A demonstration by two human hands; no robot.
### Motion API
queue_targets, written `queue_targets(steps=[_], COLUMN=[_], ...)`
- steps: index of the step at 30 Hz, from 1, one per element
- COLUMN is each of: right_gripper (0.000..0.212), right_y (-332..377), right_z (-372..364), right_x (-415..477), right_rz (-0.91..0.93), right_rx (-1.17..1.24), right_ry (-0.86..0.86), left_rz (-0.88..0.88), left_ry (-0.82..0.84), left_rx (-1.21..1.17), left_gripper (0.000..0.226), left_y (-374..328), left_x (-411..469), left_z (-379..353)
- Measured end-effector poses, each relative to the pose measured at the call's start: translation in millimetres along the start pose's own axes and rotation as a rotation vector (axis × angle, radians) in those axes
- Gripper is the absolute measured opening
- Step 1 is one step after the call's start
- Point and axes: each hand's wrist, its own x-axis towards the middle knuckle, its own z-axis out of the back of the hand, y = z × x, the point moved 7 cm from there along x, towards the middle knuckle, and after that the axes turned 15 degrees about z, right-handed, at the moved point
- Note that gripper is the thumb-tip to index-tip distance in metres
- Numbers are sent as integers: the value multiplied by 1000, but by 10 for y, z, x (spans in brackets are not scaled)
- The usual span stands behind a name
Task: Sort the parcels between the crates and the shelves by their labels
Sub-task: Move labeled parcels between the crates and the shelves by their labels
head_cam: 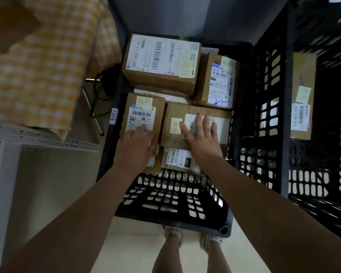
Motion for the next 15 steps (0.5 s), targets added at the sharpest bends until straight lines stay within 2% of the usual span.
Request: queue_targets(steps=[5,11,15], right_gripper=[105,78,60], right_y=[-25,-5,65], right_z=[-37,138,359], right_x=[7,-30,-158], right_rz=[6,-4,25], right_rx=[19,54,83], right_ry=[0,41,-5], left_rz=[13,26,37], left_ry=[7,84,88], left_rx=[16,79,101], left_gripper=[48,55,55], left_y=[-3,-7,-38], left_x=[-16,-25,-131], left_z=[-19,-21,90])
